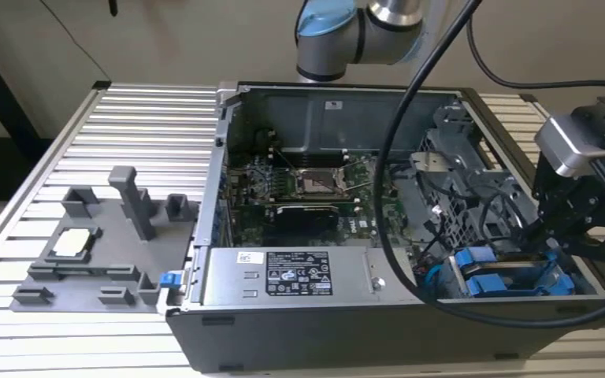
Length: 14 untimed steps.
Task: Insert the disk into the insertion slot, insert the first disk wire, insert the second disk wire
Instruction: 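Insert the first disk wire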
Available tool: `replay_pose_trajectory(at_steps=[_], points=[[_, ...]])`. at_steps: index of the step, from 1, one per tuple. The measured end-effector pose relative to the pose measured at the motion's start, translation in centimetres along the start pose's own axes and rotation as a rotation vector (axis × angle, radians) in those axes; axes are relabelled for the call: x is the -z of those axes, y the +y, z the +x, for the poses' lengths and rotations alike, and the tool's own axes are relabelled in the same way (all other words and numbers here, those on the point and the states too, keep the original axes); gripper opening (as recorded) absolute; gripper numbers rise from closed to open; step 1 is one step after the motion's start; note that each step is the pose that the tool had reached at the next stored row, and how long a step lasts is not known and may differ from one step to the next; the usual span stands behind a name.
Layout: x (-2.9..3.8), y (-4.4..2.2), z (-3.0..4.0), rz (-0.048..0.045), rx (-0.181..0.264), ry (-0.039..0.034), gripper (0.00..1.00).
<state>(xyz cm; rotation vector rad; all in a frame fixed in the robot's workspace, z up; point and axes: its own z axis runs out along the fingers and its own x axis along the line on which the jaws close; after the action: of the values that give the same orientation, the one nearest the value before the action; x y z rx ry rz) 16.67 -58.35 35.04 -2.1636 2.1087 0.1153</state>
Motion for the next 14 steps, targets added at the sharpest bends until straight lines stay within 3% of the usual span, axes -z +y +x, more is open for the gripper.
replay_pose_trajectory(at_steps=[5, 14], points=[[-0.1, 0.01, 0.03, 0.0052, -0.038, 0.0012, 0.19], [-0.22, 0.16, 0.04, 0.0056, -0.041, 0.0013, 0.19]])
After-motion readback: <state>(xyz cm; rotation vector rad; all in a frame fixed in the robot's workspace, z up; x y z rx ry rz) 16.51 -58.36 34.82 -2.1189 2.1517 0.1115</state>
